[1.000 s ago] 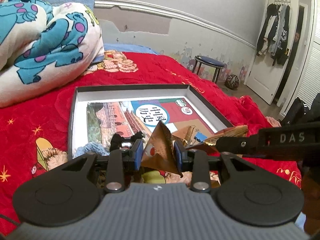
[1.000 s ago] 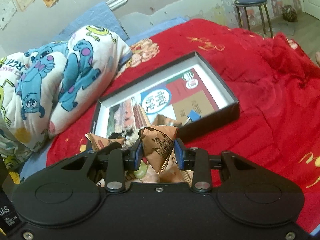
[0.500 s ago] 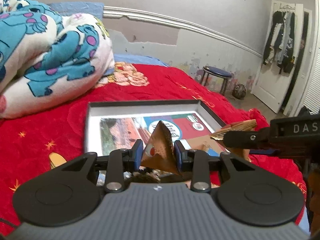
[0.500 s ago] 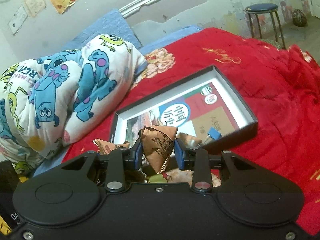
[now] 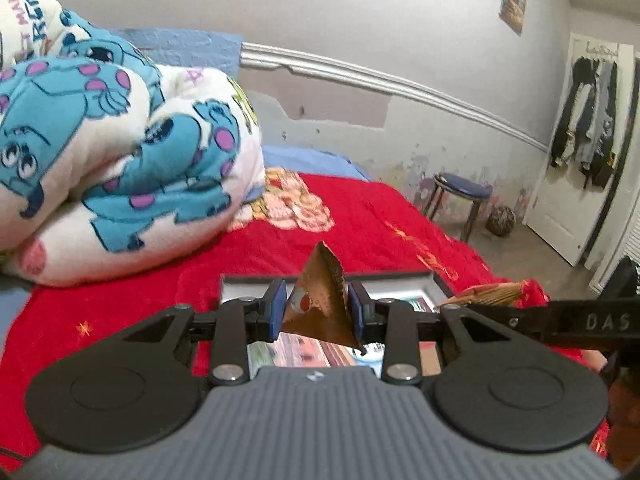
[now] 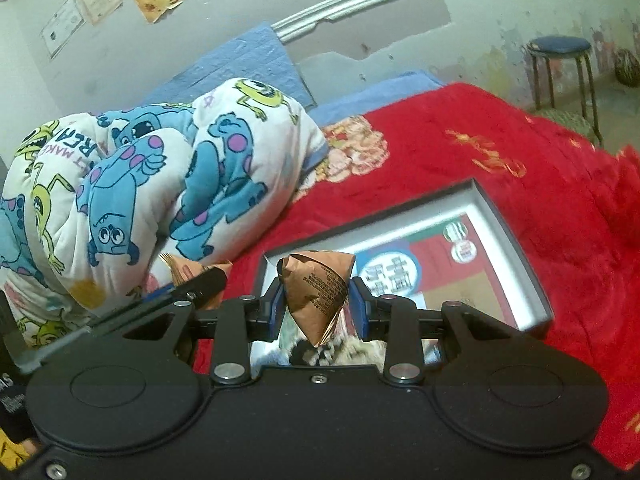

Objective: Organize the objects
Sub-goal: 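Carry both paper pyramids up and over the open black box, then open both tools to drop the two pyramids into the box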

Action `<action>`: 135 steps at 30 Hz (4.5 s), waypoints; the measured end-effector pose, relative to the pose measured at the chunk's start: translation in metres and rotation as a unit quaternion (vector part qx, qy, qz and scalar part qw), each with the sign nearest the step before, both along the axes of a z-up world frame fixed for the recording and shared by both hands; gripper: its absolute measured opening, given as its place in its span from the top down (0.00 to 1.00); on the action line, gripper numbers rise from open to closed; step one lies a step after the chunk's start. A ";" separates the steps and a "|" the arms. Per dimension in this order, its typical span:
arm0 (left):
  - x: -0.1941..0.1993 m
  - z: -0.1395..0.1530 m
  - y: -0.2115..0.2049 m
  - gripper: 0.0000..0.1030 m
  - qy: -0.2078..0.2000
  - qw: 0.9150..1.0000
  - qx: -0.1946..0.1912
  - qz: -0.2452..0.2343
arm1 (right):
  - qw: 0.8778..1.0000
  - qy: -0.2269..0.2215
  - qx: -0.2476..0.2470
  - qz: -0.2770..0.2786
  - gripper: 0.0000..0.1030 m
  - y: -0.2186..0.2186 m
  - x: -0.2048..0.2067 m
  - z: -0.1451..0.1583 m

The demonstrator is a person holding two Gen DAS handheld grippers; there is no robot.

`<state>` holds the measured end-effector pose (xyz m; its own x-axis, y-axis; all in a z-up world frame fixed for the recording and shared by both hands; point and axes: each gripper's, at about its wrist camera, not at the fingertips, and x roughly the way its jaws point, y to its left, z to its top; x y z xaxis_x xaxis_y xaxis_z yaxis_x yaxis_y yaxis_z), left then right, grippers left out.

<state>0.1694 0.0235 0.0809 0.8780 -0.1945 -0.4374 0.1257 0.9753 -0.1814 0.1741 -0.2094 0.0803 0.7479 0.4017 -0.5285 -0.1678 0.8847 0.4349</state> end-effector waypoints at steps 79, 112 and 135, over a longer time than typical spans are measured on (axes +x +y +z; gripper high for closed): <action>0.090 -0.106 0.019 0.62 0.177 0.984 -0.018 -0.011 | 0.990 0.122 -0.076 -0.014 0.68 0.066 0.115 -0.121; 0.066 -0.037 0.065 0.14 0.113 0.988 -0.105 -0.032 | 0.999 0.040 -0.022 -0.018 0.46 0.037 0.079 -0.033; -0.083 0.024 0.044 0.00 -0.039 0.995 -0.088 -0.014 | 0.982 -0.150 -0.081 -0.082 0.09 0.007 -0.109 0.078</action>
